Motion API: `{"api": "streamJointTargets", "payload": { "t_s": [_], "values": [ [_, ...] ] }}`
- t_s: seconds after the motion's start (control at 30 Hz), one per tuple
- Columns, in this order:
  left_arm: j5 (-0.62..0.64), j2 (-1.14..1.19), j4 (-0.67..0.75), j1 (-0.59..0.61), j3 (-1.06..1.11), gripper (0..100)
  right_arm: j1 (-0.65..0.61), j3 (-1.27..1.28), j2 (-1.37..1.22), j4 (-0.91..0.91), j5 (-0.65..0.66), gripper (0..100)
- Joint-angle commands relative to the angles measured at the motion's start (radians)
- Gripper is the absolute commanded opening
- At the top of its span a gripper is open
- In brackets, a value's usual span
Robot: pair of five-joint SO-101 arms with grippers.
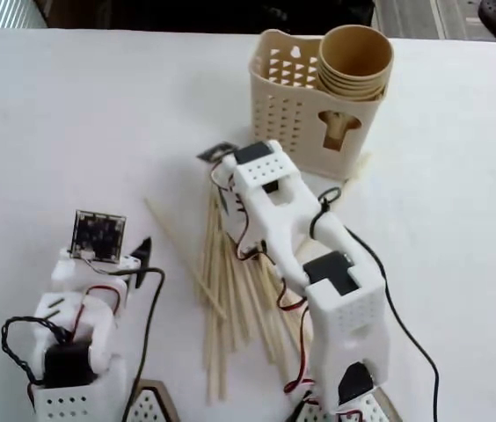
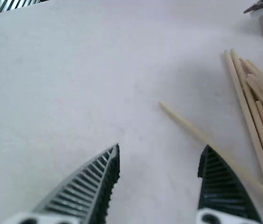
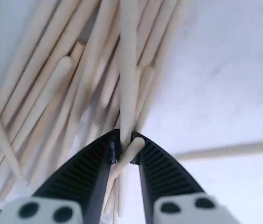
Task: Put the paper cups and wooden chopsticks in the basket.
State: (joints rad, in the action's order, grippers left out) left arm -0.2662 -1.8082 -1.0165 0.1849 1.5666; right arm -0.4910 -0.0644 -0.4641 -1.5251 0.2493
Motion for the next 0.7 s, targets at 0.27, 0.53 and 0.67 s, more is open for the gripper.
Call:
{"api": "streamJointTargets", "payload": {
  "t_s": [0.27,0.53,0.67],
  "values": [
    [0.008,-0.013,-0.002,0.015,-0.003,27,-0.002,-0.117,0.286,-0.136,0.055,1.9],
    [0.008,-0.013,-0.002,0.015,-0.003,27,0.005,-0.140,0.518,-0.067,0.052,1.9],
    [0.008,-0.013,-0.002,0.015,-0.003,27,0.005,-0.201,0.585,0.021,-0.014,1.9]
  ]
}}
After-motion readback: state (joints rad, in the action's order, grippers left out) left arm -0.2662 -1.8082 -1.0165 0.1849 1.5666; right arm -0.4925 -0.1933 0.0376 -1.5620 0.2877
